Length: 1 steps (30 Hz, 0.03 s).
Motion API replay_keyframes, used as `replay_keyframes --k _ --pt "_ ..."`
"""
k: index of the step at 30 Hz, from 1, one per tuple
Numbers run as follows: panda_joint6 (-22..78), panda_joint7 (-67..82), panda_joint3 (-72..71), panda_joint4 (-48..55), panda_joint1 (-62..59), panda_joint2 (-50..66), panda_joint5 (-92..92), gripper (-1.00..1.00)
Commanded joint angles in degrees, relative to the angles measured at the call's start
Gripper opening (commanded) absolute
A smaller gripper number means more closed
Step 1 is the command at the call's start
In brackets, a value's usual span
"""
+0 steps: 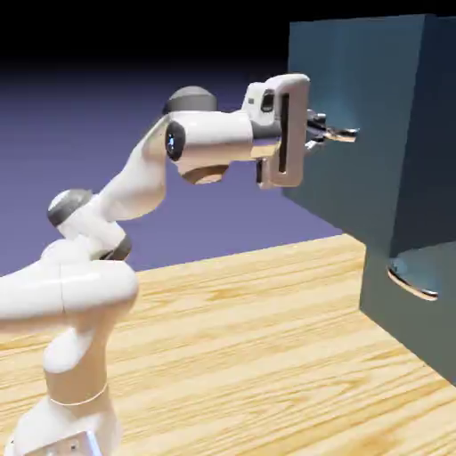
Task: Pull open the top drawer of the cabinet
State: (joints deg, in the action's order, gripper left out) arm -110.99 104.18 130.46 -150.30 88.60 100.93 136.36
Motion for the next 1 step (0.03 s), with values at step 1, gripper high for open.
replay_keyframes --k 1 --pt "0.07 0.59 1.35 -2.00 2.08 0.03 -1.95 1.00"
